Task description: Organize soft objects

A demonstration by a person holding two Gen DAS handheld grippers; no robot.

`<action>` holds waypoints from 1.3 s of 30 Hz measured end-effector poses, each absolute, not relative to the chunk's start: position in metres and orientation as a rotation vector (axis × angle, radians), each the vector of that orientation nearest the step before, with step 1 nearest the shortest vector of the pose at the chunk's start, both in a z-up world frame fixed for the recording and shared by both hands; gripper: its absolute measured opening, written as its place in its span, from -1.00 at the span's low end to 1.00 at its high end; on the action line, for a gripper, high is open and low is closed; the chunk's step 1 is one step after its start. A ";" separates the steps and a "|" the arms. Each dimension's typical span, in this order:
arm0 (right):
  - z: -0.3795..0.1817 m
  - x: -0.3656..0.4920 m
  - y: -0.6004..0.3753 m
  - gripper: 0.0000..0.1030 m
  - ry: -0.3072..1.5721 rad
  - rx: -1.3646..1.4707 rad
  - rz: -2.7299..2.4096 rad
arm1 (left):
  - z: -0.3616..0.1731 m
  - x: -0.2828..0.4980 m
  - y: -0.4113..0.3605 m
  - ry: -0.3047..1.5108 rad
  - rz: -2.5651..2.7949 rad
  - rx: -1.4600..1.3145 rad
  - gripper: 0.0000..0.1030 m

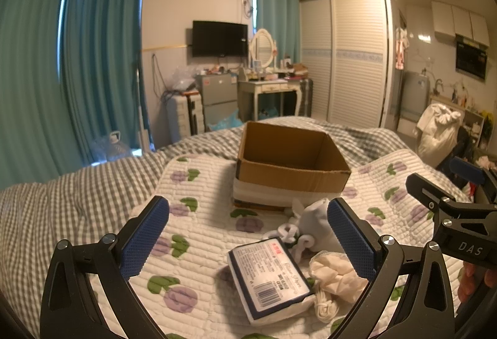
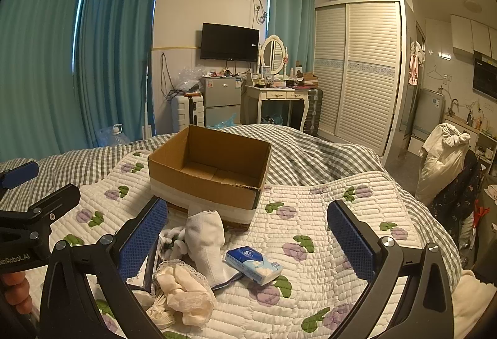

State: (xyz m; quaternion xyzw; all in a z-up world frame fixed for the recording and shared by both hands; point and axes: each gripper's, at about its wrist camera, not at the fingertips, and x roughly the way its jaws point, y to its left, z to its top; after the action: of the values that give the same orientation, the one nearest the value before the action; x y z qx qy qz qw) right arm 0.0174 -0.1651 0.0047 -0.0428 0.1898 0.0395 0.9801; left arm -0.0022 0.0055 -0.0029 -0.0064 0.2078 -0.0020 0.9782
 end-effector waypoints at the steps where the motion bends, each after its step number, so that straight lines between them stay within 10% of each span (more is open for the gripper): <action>1: 0.004 0.016 -0.165 1.00 0.382 -0.087 0.079 | -0.003 -0.002 0.006 0.418 -0.004 -0.013 1.00; 28: 0.026 0.012 -0.170 1.00 0.395 -0.107 0.105 | 0.005 -0.008 0.010 0.442 0.013 -0.036 1.00; 35: -0.038 0.027 -0.158 1.00 0.608 -0.151 0.215 | -0.017 -0.008 0.007 0.548 0.077 -0.010 1.00; 39: -0.085 0.039 -0.137 0.67 0.730 -0.181 0.309 | -0.038 -0.008 0.006 0.620 0.116 -0.011 1.00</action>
State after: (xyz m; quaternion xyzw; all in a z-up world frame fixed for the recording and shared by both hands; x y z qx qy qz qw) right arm 0.0392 -0.1370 -0.0852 -0.0881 0.3549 0.1503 0.9185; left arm -0.0081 0.0057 -0.0380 -0.0052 0.3051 0.0568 0.9506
